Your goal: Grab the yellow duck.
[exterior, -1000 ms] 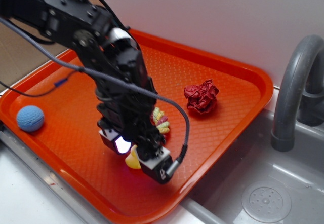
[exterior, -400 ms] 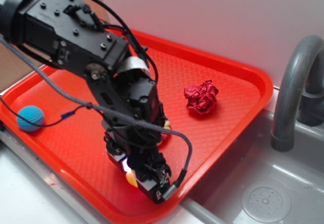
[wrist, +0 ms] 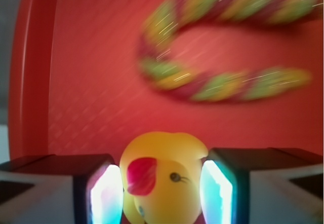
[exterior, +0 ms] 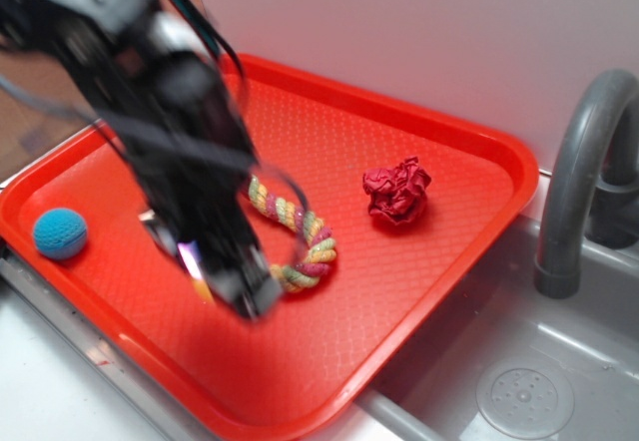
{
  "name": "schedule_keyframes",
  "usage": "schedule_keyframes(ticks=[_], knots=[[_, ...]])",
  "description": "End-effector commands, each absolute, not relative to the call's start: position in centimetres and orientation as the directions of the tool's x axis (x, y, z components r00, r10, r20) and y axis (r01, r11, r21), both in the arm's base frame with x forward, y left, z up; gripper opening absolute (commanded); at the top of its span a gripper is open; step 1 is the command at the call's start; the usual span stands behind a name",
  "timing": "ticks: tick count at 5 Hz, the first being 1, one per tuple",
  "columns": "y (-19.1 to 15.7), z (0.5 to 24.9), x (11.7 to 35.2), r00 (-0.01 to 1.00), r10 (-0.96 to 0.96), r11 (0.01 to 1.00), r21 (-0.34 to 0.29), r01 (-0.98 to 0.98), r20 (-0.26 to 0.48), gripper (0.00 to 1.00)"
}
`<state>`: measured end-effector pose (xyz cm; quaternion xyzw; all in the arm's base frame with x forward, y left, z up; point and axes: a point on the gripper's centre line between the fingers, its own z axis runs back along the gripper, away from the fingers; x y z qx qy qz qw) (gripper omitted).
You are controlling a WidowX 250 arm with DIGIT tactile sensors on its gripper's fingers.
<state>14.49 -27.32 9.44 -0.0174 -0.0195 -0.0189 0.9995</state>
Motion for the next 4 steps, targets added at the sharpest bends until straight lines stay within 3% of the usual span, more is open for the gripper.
schedule_keyframes(ticks=[1,2,4], knots=[[-19.3,17.6,17.0,0.988,-0.002,0.991,-0.129,0.022,0.154,0.00],[-15.7,21.2,17.2,0.975,0.023,0.992,-0.123,0.005,0.221,0.00],[-11.7,24.0,16.9,0.959,0.115,0.992,-0.081,-0.097,0.259,0.00]])
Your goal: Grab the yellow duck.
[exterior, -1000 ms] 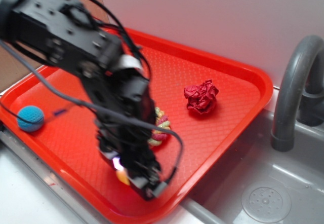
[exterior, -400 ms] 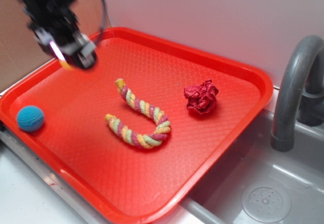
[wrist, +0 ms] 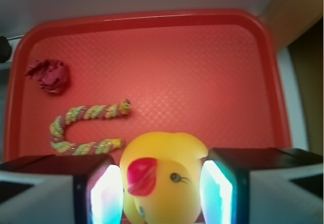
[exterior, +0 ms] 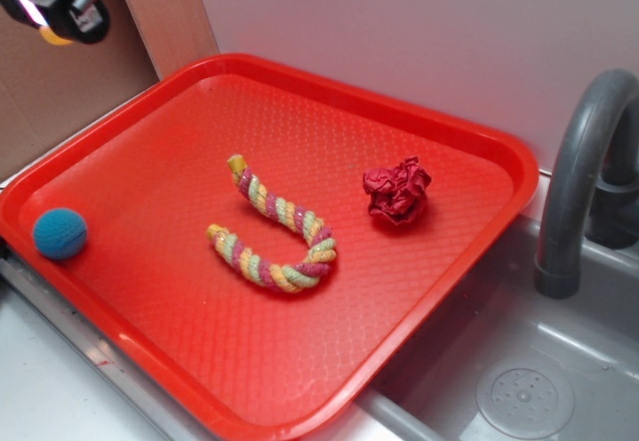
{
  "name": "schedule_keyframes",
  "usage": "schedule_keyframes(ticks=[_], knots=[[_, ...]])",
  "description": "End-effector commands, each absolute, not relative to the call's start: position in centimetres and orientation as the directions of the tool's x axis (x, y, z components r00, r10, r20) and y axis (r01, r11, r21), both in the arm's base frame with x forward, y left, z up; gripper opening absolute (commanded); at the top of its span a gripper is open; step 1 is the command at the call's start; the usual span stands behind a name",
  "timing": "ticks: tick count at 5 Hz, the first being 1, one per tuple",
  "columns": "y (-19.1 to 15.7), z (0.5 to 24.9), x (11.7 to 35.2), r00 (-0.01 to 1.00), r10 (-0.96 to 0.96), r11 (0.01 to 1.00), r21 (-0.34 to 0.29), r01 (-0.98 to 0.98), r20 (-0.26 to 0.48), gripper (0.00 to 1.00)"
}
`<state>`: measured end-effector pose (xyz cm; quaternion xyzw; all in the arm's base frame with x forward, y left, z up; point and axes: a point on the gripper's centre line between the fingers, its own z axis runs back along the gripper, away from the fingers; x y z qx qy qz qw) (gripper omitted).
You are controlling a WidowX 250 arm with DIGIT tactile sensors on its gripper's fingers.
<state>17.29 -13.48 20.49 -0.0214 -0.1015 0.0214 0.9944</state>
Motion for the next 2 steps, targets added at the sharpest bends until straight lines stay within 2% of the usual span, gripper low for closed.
schedule_keyframes(ticks=[1,2], knots=[[-10.66,24.63,16.28,0.961,0.134,0.991,-0.062,-0.122,0.240,0.00],[-9.90,25.23,15.99,0.962,0.159,0.987,-0.043,-0.153,0.221,0.00]])
